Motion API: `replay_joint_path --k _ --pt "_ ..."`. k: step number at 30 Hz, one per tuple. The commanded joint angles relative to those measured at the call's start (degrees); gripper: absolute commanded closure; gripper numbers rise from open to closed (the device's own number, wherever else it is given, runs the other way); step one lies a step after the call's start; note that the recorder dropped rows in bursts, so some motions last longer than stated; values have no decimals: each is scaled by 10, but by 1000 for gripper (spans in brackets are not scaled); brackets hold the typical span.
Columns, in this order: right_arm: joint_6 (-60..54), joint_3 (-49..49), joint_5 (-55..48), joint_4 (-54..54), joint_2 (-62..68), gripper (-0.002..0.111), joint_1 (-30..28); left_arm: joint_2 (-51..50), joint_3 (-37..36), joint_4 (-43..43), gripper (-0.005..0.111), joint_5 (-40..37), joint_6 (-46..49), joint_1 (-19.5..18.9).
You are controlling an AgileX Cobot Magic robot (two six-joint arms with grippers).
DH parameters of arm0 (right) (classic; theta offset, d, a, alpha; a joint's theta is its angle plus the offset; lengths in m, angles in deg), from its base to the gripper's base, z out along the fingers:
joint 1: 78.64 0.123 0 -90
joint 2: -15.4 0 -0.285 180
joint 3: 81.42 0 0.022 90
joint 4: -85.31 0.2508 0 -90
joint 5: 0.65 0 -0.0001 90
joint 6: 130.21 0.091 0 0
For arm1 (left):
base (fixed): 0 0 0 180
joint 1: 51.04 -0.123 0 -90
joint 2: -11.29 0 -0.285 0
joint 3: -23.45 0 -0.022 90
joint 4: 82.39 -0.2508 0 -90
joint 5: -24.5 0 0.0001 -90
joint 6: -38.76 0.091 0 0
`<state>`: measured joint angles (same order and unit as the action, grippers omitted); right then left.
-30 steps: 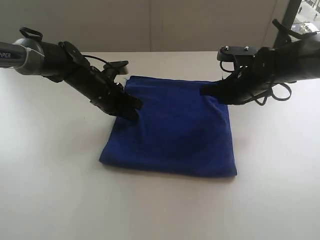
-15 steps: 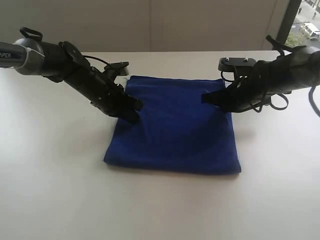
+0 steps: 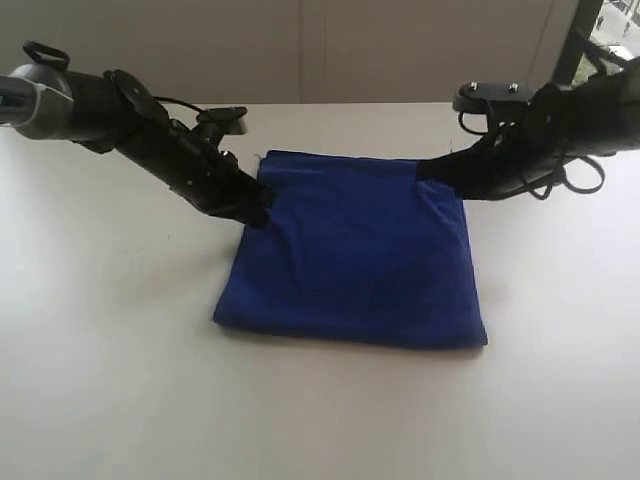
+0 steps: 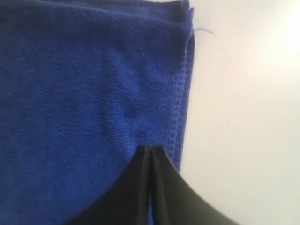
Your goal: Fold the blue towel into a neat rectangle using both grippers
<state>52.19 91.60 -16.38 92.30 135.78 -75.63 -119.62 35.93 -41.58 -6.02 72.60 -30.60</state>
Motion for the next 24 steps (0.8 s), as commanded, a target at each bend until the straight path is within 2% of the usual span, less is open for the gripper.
replay_joint_path --k 1,6,10,14,18,24 --pt "-24 -7 -71 -5 -60 108 -1 50 -3 -16 107 -38 11 -3" --pt "-24 -48 -99 2 -103 108 1 70 -12 -43 107 -109 4 -3" --pt "-24 -99 -99 7 -126 108 22 82 -56 -30 107 -116 4 1" --pt "-24 -144 -99 9 -143 108 60 100 -116 -23 107 -105 22 26" --pt "-24 -183 -99 11 -150 108 90 125 -176 -23 107 -53 28 64" --pt "-24 -246 -69 11 -150 108 95 130 -235 -26 107 -12 28 76"
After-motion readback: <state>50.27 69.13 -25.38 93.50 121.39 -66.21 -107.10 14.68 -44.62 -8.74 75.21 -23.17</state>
